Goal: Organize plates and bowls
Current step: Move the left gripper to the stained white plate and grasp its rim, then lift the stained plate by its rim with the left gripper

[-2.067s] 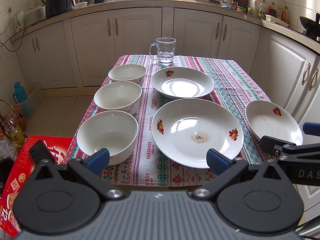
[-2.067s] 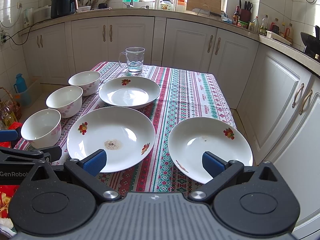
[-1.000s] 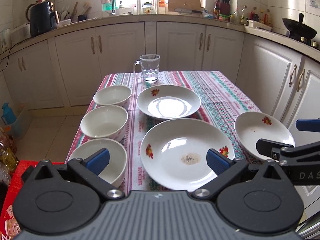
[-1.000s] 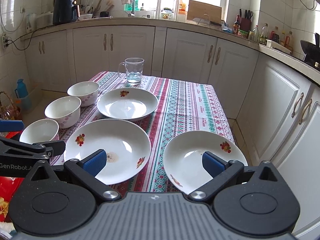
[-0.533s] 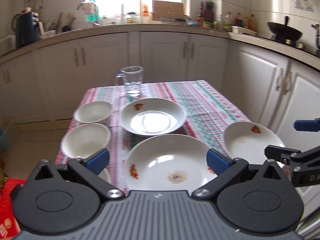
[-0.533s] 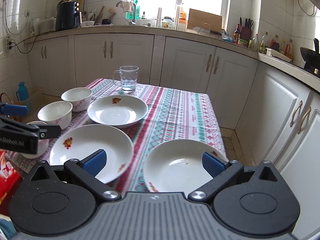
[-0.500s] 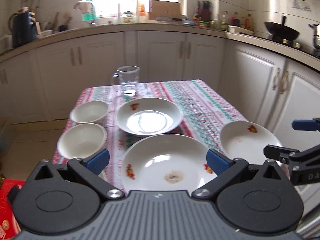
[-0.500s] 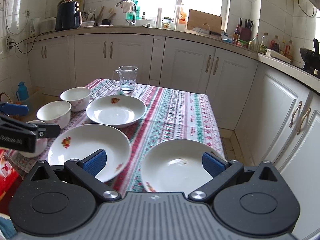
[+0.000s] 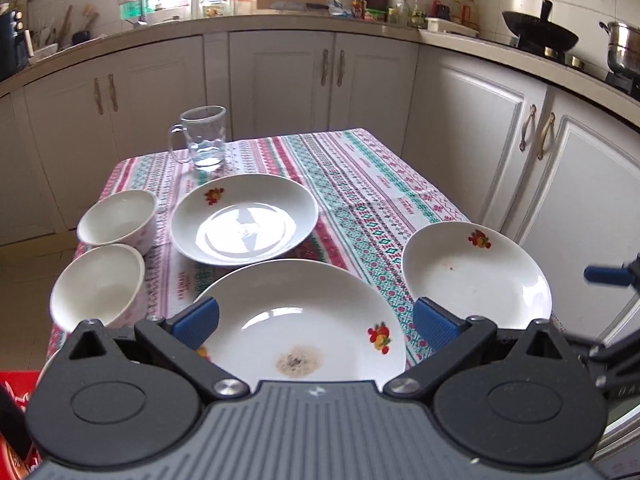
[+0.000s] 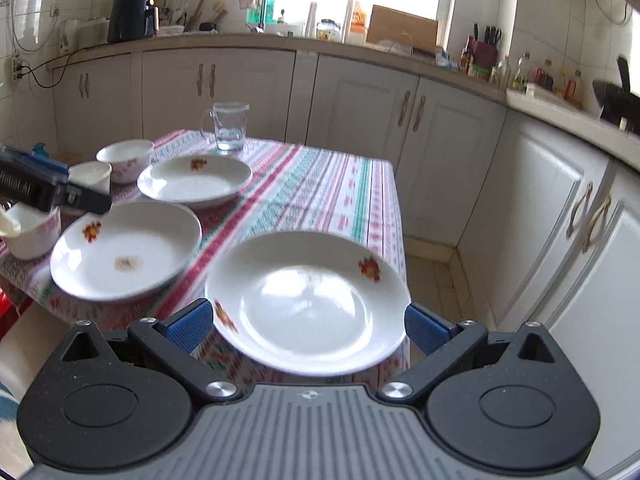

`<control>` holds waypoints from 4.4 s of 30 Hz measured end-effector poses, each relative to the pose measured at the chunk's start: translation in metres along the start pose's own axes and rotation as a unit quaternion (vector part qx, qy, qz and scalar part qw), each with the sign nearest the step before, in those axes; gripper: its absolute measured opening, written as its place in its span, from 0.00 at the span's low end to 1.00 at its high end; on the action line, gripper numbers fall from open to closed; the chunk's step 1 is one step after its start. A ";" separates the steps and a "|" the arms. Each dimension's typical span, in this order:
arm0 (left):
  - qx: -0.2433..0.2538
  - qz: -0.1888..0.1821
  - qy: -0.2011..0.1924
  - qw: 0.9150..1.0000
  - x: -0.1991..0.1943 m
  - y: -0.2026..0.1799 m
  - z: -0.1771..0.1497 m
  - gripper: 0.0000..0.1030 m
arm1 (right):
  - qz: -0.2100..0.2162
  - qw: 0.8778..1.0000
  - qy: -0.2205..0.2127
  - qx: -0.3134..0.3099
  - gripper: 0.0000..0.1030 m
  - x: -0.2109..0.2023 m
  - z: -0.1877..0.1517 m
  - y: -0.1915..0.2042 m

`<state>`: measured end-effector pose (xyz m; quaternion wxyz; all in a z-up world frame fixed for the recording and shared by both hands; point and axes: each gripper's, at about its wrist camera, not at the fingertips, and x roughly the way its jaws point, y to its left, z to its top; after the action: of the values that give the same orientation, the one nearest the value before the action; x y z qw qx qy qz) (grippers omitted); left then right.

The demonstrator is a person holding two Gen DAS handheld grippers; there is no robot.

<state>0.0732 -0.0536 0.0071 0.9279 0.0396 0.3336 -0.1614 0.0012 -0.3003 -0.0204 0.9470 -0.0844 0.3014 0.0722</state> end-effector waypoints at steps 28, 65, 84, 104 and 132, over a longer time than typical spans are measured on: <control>0.133 -0.148 0.107 0.974 0.126 -0.080 0.051 0.99 | 0.082 0.997 -0.001 -0.004 1.00 0.066 -0.056 -0.031; 0.183 -0.205 0.175 0.945 0.189 -0.095 0.084 0.74 | 0.101 0.993 0.027 -0.047 1.00 0.079 -0.029 -0.039; 0.164 -0.176 0.141 0.960 0.235 -0.067 0.124 0.74 | 0.132 0.989 0.041 -0.061 1.00 0.143 0.012 -0.058; 0.149 -0.170 0.141 0.964 0.256 -0.062 0.125 0.77 | 0.122 0.990 0.048 -0.051 1.00 0.163 0.021 -0.058; 0.091 -0.102 0.018 0.990 0.058 -0.022 0.065 0.93 | 0.095 0.995 -0.028 -0.026 1.00 0.051 0.025 -0.018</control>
<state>0.1476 -0.1025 0.0219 0.8929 0.0923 0.3367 -0.2843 0.0593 -0.3085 -0.0280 0.9415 -0.0775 0.2796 0.1717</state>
